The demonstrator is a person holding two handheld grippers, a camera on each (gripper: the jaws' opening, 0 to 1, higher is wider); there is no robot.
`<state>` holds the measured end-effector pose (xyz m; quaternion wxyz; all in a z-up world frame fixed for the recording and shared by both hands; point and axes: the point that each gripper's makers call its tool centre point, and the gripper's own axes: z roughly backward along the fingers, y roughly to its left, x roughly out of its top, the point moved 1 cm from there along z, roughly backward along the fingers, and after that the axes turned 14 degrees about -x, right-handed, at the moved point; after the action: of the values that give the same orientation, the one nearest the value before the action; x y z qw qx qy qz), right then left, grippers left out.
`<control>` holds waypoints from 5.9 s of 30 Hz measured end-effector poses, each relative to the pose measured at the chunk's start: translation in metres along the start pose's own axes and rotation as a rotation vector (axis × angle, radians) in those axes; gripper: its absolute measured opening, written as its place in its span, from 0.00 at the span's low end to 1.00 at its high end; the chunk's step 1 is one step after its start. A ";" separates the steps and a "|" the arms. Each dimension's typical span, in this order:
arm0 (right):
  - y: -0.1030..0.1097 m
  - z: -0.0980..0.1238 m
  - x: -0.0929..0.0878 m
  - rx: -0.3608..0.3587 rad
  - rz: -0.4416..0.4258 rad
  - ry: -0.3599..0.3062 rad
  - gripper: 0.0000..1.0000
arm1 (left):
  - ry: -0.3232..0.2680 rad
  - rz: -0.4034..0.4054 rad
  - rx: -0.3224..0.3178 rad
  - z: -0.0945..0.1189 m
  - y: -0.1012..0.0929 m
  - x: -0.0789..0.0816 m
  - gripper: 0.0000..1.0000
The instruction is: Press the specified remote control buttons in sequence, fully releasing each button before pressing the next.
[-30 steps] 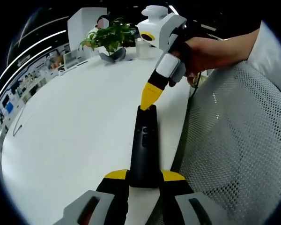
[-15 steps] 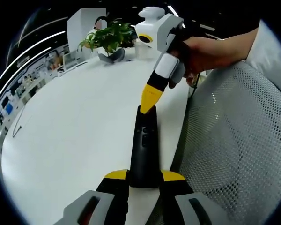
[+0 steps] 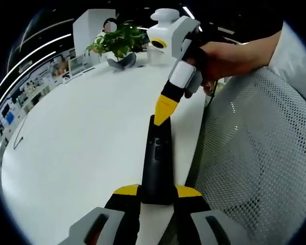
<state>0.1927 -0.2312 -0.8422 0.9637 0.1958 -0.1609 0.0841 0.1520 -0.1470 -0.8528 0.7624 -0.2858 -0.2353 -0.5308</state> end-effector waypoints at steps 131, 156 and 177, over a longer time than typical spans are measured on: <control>0.014 0.000 -0.012 -0.022 0.025 0.058 0.00 | -0.021 -0.020 -0.009 -0.003 -0.004 0.003 0.24; 0.012 -0.001 -0.011 -0.004 0.002 0.035 0.00 | -0.021 -0.024 -0.014 -0.003 -0.004 0.004 0.24; 0.007 0.009 -0.016 -0.031 -0.069 0.088 0.00 | -0.020 -0.026 -0.014 -0.003 -0.004 0.004 0.24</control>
<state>0.1735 -0.2299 -0.8380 0.9751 0.1822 -0.1130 0.0569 0.1497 -0.1530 -0.8521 0.7510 -0.2933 -0.2428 -0.5394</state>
